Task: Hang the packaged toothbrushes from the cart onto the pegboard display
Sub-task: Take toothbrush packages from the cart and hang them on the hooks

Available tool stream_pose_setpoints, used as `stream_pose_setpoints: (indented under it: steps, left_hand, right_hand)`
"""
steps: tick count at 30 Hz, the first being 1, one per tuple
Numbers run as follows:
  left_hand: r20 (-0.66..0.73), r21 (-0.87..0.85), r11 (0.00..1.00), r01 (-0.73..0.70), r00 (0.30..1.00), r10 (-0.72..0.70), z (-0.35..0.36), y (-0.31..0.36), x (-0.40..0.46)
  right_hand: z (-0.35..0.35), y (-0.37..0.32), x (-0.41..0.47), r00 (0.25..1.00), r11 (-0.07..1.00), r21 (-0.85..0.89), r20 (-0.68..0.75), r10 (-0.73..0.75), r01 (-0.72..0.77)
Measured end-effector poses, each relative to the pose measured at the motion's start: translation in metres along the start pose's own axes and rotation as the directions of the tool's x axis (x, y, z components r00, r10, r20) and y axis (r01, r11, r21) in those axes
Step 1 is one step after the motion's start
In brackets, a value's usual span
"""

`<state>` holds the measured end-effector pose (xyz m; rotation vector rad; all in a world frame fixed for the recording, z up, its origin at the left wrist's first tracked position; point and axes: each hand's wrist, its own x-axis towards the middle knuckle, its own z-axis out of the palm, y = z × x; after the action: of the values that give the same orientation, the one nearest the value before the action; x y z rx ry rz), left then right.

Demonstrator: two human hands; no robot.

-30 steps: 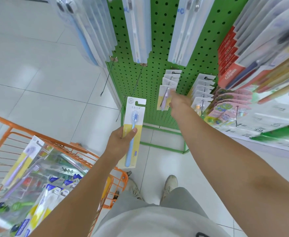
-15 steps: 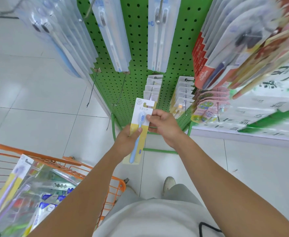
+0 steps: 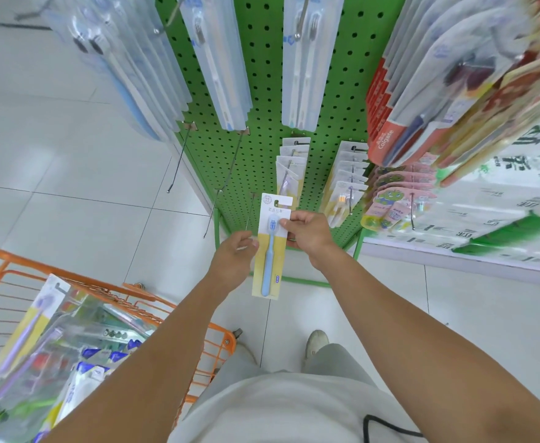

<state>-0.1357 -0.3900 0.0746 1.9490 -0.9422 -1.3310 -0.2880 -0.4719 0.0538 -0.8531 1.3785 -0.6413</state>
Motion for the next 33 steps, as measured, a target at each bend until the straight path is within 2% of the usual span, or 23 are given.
stream_pose_setpoints:
  steps: [7,14,18,21,22,24,26,28,29,31,33]
  left_hand:
    - [-0.019,-0.032,0.999,0.024,1.000,-0.025,-0.008,-0.017,-0.005]
    - [-0.075,-0.086,0.996,0.035,0.996,-0.041,-0.021,-0.033,-0.013]
    - [-0.146,-0.111,0.993,0.046,0.987,-0.062,-0.033,-0.042,-0.026]
    - [-0.219,-0.157,0.986,0.063,0.971,-0.097,-0.043,-0.053,-0.042]
    - [-0.250,-0.187,0.980,0.074,0.961,-0.120,-0.046,-0.058,-0.048]
    - [-0.328,-0.265,0.960,0.085,0.929,-0.173,-0.056,-0.073,-0.060]
    - [-0.399,-0.323,0.942,0.092,0.889,-0.224,-0.069,-0.093,-0.073]
    - [-0.467,-0.366,0.927,0.089,0.843,-0.265,-0.087,-0.113,-0.088]
    - [-0.514,-0.377,0.923,0.080,0.811,-0.280,-0.100,-0.124,-0.097]
    - [-0.616,-0.371,0.927,0.058,0.731,-0.293,-0.131,-0.147,-0.113]
    - [-0.704,-0.340,0.938,0.070,0.643,-0.303,-0.170,-0.173,-0.129]
  right_hand:
    - [0.000,-0.004,0.016,0.997,0.997,-0.076,-0.078,0.017,-0.023]
    - [0.007,-0.032,0.036,0.953,0.997,-0.076,-0.303,-0.014,-0.010]
    - [0.013,-0.050,0.049,0.937,0.994,-0.060,-0.343,0.065,-0.091]
    - [0.017,-0.044,0.047,0.943,0.968,-0.202,-0.325,0.075,-0.146]
    - [0.018,-0.034,0.044,0.943,0.965,-0.201,-0.317,0.098,-0.168]
    - [0.023,-0.004,0.029,0.946,0.962,-0.107,-0.236,0.223,-0.253]
    - [0.041,0.029,0.001,0.924,0.924,-0.057,-0.088,0.373,-0.378]
    - [0.076,0.058,-0.031,0.876,0.878,-0.063,0.065,0.478,-0.474]
    - [0.100,0.066,-0.048,0.858,0.870,-0.122,0.147,0.492,-0.478]
    - [0.148,0.072,-0.075,0.825,0.875,-0.316,0.322,0.463,-0.368]
    - [0.196,0.066,-0.098,0.763,0.876,-0.444,0.495,0.416,-0.189]
